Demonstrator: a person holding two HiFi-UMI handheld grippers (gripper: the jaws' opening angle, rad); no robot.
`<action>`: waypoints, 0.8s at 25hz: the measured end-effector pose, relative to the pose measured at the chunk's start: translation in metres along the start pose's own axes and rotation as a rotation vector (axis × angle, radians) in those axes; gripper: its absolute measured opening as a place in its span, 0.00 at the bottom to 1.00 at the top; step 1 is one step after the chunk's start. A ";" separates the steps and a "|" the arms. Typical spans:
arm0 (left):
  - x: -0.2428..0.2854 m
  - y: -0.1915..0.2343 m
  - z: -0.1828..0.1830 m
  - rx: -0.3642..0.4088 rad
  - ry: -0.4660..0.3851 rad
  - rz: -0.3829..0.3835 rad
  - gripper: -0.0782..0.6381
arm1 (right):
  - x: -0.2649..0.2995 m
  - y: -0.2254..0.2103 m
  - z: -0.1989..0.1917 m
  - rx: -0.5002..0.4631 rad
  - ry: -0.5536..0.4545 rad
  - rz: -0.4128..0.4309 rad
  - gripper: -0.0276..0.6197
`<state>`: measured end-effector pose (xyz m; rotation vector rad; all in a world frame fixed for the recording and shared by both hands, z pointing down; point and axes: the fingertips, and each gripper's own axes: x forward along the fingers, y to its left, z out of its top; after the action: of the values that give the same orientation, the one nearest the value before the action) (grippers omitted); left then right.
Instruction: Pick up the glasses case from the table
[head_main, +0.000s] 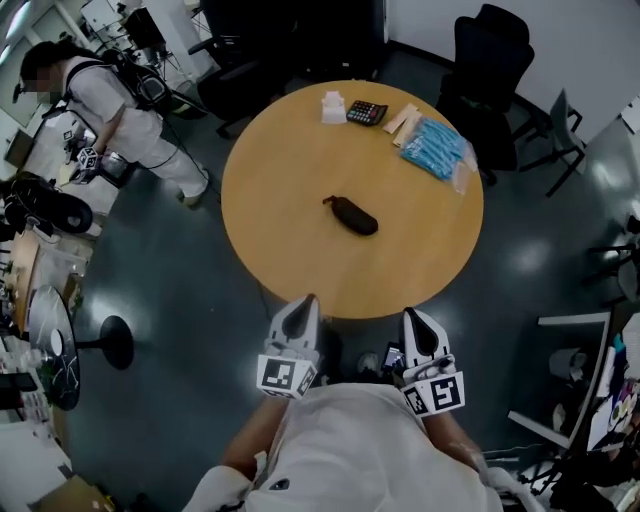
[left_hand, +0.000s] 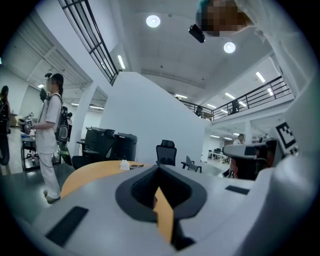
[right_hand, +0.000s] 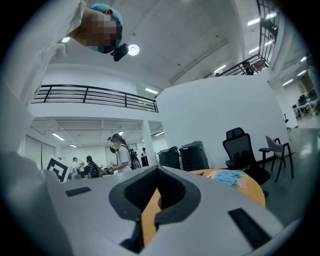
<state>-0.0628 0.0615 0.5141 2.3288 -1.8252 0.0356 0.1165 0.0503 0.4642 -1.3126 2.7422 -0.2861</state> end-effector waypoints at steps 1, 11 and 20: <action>0.016 0.009 0.000 0.010 0.006 -0.028 0.12 | 0.012 -0.005 0.003 0.001 -0.009 -0.018 0.06; 0.153 0.063 -0.027 0.298 0.157 -0.359 0.12 | 0.084 -0.046 0.021 0.025 -0.035 -0.217 0.07; 0.246 0.039 -0.119 0.554 0.502 -0.729 0.20 | 0.116 -0.073 0.013 0.070 0.003 -0.238 0.06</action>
<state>-0.0289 -0.1648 0.6678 2.8311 -0.7265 1.0189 0.1014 -0.0867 0.4669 -1.6211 2.5519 -0.3978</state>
